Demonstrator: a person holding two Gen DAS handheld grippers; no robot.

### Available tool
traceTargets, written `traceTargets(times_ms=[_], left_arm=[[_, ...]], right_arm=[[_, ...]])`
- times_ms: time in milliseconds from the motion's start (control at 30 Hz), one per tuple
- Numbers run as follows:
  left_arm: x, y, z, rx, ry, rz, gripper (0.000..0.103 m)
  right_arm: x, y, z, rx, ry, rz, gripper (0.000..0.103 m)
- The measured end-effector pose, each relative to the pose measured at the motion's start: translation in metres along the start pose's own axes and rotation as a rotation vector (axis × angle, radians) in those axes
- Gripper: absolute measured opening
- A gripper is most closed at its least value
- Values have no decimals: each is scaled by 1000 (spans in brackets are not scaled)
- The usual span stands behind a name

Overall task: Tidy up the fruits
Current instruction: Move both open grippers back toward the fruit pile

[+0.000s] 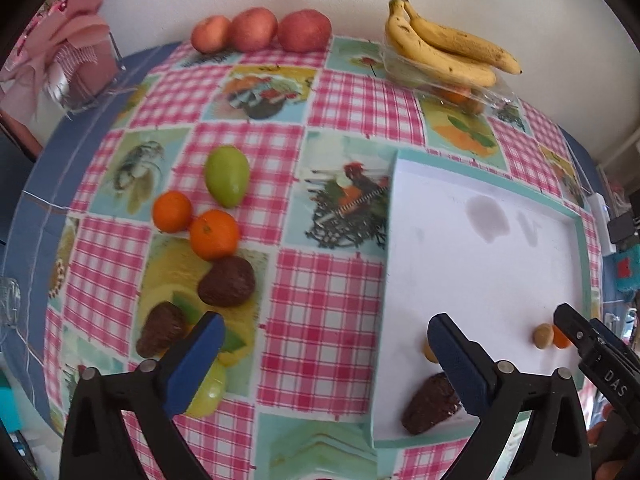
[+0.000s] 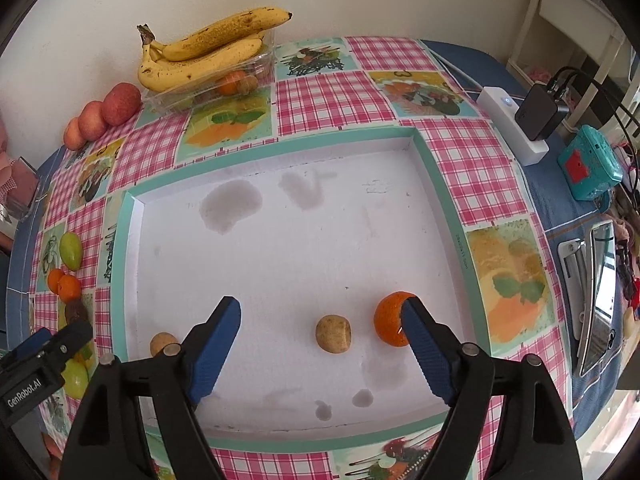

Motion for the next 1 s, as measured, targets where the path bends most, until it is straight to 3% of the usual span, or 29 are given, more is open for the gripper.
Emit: traceTargets(times_ms=[500, 1000], left_arm=[[16, -7, 6, -46, -64, -9, 103], [59, -16, 24, -132, -100, -29, 103]], right_arm=[[4, 1, 0, -3, 2, -13, 83], [77, 12, 0, -21, -62, 178, 83]])
Point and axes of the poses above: each gripper's, at about its wrist camera, not at the fingertips, and z roughly against the way its jaws point, x to its left, y to its underside, the point moved 3 cm from there along -z, roughly the way its jaws point, and after that the axes turned 5 degrees about -y, right-handed, at the moved point
